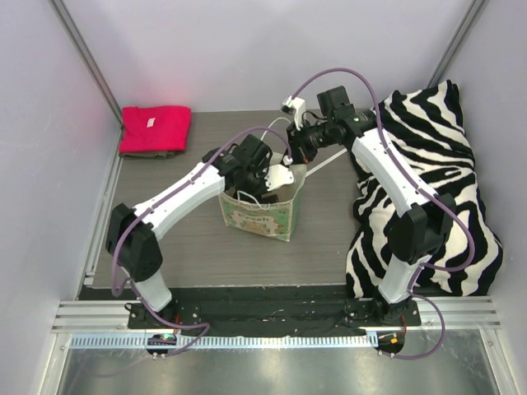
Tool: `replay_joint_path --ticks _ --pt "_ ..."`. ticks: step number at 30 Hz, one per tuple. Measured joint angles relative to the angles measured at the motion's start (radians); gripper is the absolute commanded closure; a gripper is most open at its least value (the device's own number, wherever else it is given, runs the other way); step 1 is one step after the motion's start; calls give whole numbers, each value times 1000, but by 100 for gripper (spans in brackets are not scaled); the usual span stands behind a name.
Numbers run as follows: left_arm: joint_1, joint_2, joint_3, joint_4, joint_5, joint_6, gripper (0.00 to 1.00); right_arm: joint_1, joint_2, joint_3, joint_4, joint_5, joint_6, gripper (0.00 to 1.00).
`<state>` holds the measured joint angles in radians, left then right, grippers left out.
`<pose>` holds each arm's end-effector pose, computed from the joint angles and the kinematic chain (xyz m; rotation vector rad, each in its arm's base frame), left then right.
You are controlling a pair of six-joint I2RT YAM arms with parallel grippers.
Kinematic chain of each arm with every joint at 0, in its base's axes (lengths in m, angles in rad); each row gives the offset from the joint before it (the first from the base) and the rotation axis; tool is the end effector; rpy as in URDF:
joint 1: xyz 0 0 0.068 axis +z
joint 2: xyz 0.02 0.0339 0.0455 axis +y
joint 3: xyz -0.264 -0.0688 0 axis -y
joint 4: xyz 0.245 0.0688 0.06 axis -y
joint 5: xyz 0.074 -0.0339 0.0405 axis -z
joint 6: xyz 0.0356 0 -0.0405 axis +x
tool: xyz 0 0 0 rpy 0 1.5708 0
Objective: Pack the takeout coffee
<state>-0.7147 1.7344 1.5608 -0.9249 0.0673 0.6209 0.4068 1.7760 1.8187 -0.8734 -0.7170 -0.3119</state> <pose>0.2737 -0.2407 0.2932 1.6707 2.0834 -0.1199 0.3434 0.1734 0.3679 -1.1176 2.0280 0.8998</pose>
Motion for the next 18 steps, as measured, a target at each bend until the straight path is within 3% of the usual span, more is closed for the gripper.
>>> replay_joint_path --ticks 6,18 --pt "-35 -104 -47 40 -13 20 19 6 0 0 -4 0 3 99" --pt "-38 -117 -2 73 -9 -20 16 6 -3 -6 -5 0 -7 99"
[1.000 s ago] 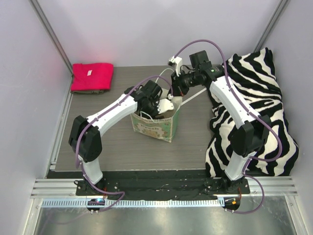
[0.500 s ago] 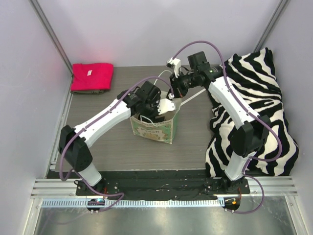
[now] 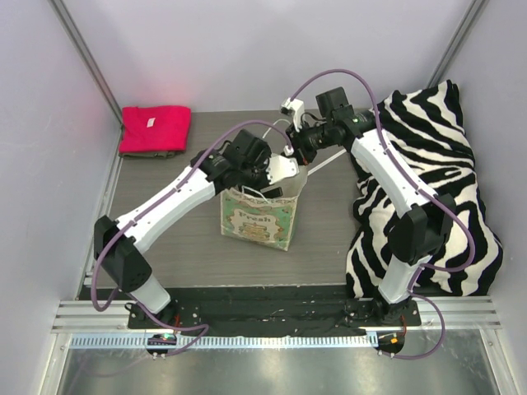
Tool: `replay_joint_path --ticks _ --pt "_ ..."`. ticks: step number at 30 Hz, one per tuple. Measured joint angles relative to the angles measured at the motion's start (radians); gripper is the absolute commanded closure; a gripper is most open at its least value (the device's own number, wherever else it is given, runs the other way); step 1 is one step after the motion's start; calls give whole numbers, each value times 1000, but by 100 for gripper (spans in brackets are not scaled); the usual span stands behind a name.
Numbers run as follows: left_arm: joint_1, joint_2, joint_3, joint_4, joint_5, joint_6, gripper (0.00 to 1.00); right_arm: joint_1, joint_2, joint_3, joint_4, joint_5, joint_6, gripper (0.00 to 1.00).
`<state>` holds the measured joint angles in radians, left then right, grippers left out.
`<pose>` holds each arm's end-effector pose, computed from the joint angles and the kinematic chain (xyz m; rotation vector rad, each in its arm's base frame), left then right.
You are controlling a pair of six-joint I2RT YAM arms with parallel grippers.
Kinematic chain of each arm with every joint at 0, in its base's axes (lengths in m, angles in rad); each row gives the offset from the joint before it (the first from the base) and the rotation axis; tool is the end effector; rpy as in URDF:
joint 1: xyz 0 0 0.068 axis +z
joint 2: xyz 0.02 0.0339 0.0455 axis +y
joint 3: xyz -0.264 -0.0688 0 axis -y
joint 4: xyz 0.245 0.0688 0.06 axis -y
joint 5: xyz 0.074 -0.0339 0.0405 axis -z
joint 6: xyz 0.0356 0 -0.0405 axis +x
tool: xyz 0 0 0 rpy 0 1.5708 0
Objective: Pack the takeout coffee
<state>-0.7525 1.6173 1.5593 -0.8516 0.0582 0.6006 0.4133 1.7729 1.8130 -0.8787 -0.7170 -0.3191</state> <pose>0.2523 -0.2391 0.3365 1.5741 1.9207 -0.1367 0.3412 0.1752 0.3669 -1.1315 2.0281 0.9019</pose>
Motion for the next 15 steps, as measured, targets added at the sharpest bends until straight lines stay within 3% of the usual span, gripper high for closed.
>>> replay_joint_path --ticks 15 --pt "20 -151 65 71 -11 -160 14 7 -80 -57 16 1 -54 99"
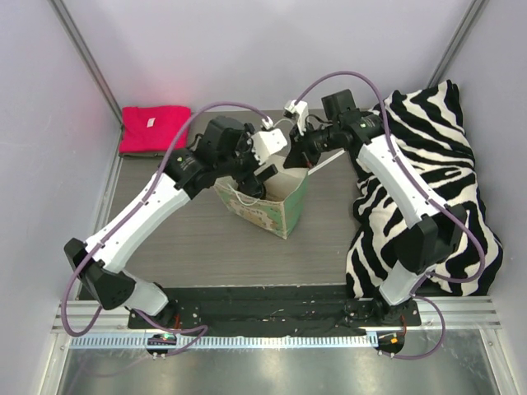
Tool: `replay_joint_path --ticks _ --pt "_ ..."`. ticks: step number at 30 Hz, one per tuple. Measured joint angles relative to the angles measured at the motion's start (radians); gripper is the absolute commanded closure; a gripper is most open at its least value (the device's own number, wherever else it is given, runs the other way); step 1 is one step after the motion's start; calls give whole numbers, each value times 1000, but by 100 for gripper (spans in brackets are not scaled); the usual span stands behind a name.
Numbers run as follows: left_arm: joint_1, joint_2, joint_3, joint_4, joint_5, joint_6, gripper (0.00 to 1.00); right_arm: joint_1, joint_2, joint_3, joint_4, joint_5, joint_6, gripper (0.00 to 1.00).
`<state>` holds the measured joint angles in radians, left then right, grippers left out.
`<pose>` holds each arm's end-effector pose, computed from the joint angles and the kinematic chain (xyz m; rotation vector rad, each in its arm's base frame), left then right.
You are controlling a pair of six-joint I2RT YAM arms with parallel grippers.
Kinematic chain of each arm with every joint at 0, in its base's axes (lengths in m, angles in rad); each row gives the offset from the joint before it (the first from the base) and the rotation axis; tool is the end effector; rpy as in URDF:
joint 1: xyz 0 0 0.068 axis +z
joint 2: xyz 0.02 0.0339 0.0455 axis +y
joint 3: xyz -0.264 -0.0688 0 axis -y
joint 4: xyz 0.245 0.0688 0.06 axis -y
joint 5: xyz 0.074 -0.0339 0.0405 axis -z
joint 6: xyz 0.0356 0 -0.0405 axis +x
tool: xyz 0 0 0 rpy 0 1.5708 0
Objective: Pack the takeout coffee
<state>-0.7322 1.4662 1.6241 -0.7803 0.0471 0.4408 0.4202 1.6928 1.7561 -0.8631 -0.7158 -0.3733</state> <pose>0.2324 -0.2111 0.4100 1.2400 1.8180 -0.2153 0.3220 0.1695 0.3786 -1.1866 1.9468 0.8643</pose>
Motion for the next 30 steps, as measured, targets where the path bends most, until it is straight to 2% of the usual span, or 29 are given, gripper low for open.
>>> replay_joint_path --ticks 13,17,23,30 --pt "82 -109 12 148 44 -311 7 58 -167 -146 26 42 -106 99" --pt "154 -108 12 171 42 -419 6 90 -238 -208 44 69 -151 99" --pt "245 -108 -5 204 32 -540 5 207 -378 -312 92 159 -208 99" --pt "327 -76 -48 207 53 -588 6 306 -488 -405 139 266 -225 99"
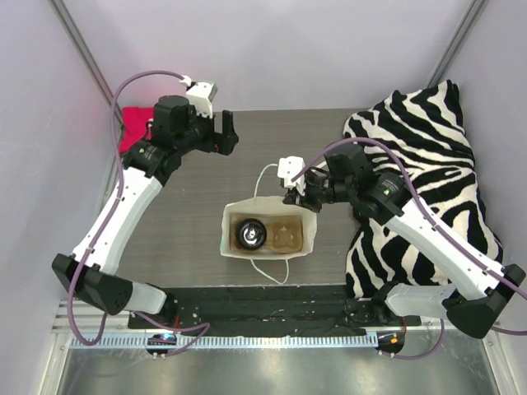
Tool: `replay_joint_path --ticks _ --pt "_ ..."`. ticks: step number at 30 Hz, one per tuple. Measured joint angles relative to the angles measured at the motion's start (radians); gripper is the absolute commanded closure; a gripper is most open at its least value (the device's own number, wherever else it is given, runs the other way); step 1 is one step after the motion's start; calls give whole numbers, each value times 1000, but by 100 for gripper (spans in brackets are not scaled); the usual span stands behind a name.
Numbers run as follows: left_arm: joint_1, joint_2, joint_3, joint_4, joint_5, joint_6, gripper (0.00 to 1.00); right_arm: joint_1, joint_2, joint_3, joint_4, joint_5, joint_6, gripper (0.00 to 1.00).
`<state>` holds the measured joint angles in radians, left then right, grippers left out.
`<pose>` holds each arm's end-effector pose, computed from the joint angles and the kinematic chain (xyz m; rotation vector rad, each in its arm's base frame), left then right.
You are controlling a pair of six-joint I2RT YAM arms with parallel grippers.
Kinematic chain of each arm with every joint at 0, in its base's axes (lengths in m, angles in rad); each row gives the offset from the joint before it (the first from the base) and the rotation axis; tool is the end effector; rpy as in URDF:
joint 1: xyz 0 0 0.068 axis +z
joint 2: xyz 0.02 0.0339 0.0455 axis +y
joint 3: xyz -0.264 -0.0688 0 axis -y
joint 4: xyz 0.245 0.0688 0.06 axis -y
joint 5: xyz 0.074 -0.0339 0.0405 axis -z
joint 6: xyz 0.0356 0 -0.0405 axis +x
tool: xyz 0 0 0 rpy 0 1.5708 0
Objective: Pack the takeout coffee
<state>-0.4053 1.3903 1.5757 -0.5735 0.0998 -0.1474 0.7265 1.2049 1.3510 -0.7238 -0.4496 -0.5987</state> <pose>0.2776 -0.1230 0.4359 0.3211 1.9592 -0.4589 0.1751 0.1763 0.3971 -1.5101 1.5086 0.5567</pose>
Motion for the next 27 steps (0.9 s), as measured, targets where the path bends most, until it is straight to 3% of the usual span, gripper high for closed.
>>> replay_joint_path --ticks 9,21,27 --pt "7 228 22 -14 136 84 15 63 -30 -26 4 110 8 99" --pt "-159 795 382 -38 230 235 18 66 -36 -6 -78 181 65 99" --pt "-211 972 525 -35 262 250 18 66 -36 18 -116 196 86 99"
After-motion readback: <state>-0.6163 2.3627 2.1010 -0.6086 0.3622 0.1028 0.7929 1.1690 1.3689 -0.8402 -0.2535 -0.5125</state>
